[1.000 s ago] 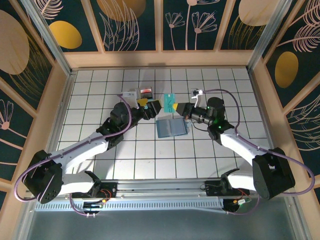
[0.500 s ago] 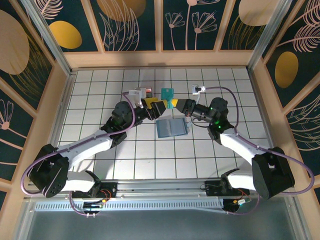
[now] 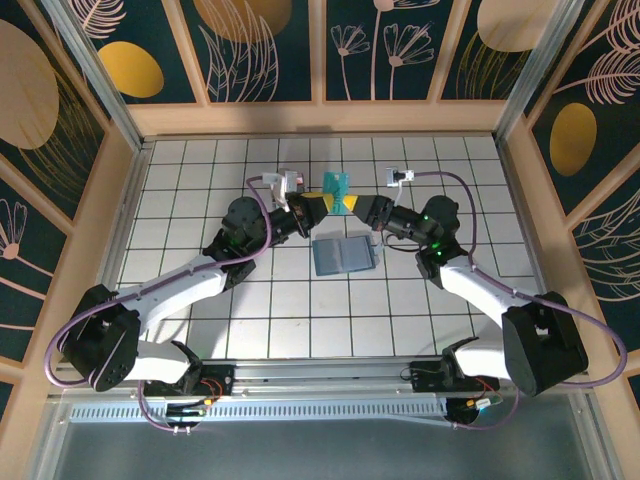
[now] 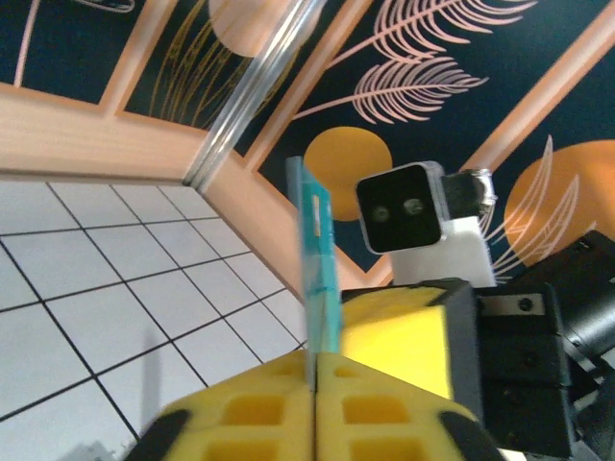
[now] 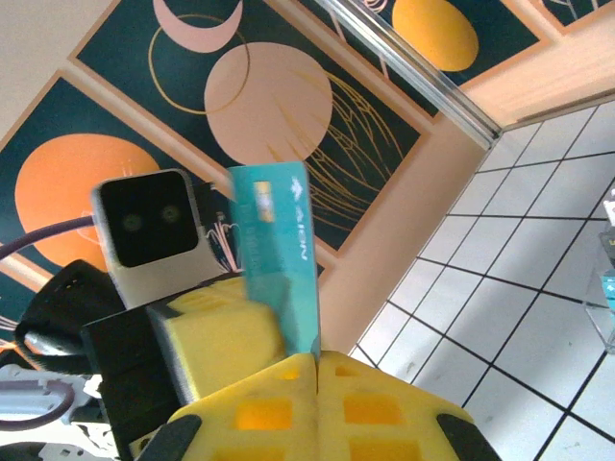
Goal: Take the credit cards out of the card holder
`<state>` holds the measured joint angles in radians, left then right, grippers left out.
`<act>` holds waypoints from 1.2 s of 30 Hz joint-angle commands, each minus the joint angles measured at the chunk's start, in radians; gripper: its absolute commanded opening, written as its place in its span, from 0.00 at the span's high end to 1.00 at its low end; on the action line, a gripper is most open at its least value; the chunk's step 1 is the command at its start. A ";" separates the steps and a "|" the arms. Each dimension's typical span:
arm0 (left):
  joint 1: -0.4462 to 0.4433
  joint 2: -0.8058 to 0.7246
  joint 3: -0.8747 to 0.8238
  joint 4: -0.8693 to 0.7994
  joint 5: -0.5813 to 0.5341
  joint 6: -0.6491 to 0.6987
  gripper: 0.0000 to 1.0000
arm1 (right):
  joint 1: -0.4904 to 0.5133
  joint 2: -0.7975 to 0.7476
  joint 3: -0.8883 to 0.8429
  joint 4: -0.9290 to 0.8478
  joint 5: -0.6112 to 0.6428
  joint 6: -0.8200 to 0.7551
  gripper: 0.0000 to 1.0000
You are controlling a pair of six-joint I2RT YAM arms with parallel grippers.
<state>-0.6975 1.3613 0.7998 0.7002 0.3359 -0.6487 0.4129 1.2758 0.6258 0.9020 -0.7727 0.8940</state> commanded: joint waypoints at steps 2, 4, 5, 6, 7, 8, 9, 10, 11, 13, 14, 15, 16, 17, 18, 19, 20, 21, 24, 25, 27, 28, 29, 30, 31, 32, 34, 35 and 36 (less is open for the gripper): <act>-0.003 -0.004 0.046 -0.017 0.024 0.057 1.00 | 0.005 -0.005 0.009 0.001 -0.030 -0.016 1.00; -0.003 -0.021 0.065 -0.089 -0.008 0.121 1.00 | 0.004 -0.020 0.024 -0.084 -0.013 -0.062 0.88; -0.002 -0.032 0.077 -0.129 -0.033 0.151 1.00 | 0.005 -0.030 0.034 -0.128 0.000 -0.090 0.79; -0.003 -0.042 0.095 -0.182 -0.056 0.199 1.00 | 0.005 -0.044 0.042 -0.195 0.023 -0.125 0.71; -0.002 -0.053 0.111 -0.232 -0.088 0.248 1.00 | 0.004 -0.061 0.052 -0.261 0.053 -0.164 0.62; -0.002 -0.062 0.126 -0.277 -0.112 0.297 1.00 | 0.006 -0.078 0.062 -0.325 0.083 -0.198 0.58; 0.001 -0.069 0.144 -0.330 -0.132 0.359 1.00 | 0.006 -0.097 0.072 -0.393 0.123 -0.232 0.55; 0.005 -0.071 0.165 -0.386 -0.145 0.423 1.00 | 0.007 -0.119 0.080 -0.450 0.166 -0.264 0.50; 0.012 -0.069 0.197 -0.444 -0.147 0.479 1.00 | 0.006 -0.138 0.087 -0.509 0.204 -0.292 0.47; 0.024 -0.056 0.238 -0.551 -0.170 0.625 1.00 | 0.007 -0.182 0.096 -0.612 0.292 -0.342 0.46; 0.031 -0.048 0.250 -0.583 -0.186 0.671 1.00 | 0.006 -0.206 0.099 -0.648 0.329 -0.356 0.45; 0.045 -0.034 0.262 -0.619 -0.184 0.731 1.00 | 0.006 -0.230 0.101 -0.685 0.372 -0.372 0.44; 0.061 -0.018 0.272 -0.648 -0.174 0.782 1.00 | 0.005 -0.254 0.101 -0.715 0.411 -0.385 0.44; 0.074 -0.001 0.284 -0.678 -0.152 0.826 1.00 | 0.005 -0.273 0.104 -0.742 0.445 -0.397 0.43; 0.096 0.020 0.299 -0.711 -0.108 0.875 1.00 | 0.005 -0.294 0.107 -0.771 0.481 -0.410 0.42; 0.120 0.043 0.313 -0.730 -0.071 0.908 1.00 | 0.005 -0.314 0.113 -0.800 0.515 -0.423 0.41; 0.142 0.063 0.328 -0.748 -0.041 0.939 1.00 | 0.006 -0.330 0.120 -0.822 0.540 -0.434 0.40; 0.168 0.084 0.346 -0.766 -0.002 0.973 1.00 | 0.005 -0.345 0.128 -0.843 0.563 -0.450 0.40; 0.239 0.137 0.386 -0.786 0.101 1.058 1.00 | 0.003 -0.383 0.171 -0.921 0.660 -0.485 0.38; 0.256 0.155 0.399 -0.798 0.120 1.095 1.00 | 0.003 -0.391 0.181 -0.941 0.680 -0.492 0.37; 0.272 0.192 0.428 -0.827 0.124 1.162 1.00 | 0.004 -0.415 0.192 -0.970 0.725 -0.501 0.32; 0.276 0.213 0.441 -0.843 0.124 1.195 1.00 | 0.004 -0.426 0.190 -0.977 0.745 -0.501 0.29; 0.281 0.230 0.453 -0.856 0.128 1.219 1.00 | 0.003 -0.437 0.188 -0.981 0.760 -0.501 0.26; 0.285 0.248 0.466 -0.875 0.132 1.250 1.00 | 0.004 -0.447 0.185 -0.986 0.777 -0.501 0.22; 0.291 0.267 0.479 -0.897 0.136 1.283 1.00 | 0.004 -0.453 0.181 -0.992 0.785 -0.496 0.18; 0.294 0.282 0.489 -0.915 0.137 1.311 1.00 | 0.004 -0.459 0.178 -0.995 0.809 -0.494 0.14; 0.304 0.315 0.514 -0.954 0.129 1.363 1.00 | 0.003 -0.469 0.169 -0.995 0.836 -0.486 0.01; 0.308 0.330 0.525 -0.968 0.124 1.382 1.00 | 0.003 -0.474 0.166 -0.993 0.842 -0.483 0.01; 0.311 0.345 0.537 -0.982 0.114 1.403 1.00 | 0.004 -0.477 0.162 -0.990 0.850 -0.481 0.01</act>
<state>-0.4049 1.6711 1.2919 -0.1986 0.4229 0.6224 0.4168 0.8169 0.7853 -0.0757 -0.0002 0.4168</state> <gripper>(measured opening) 0.056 0.991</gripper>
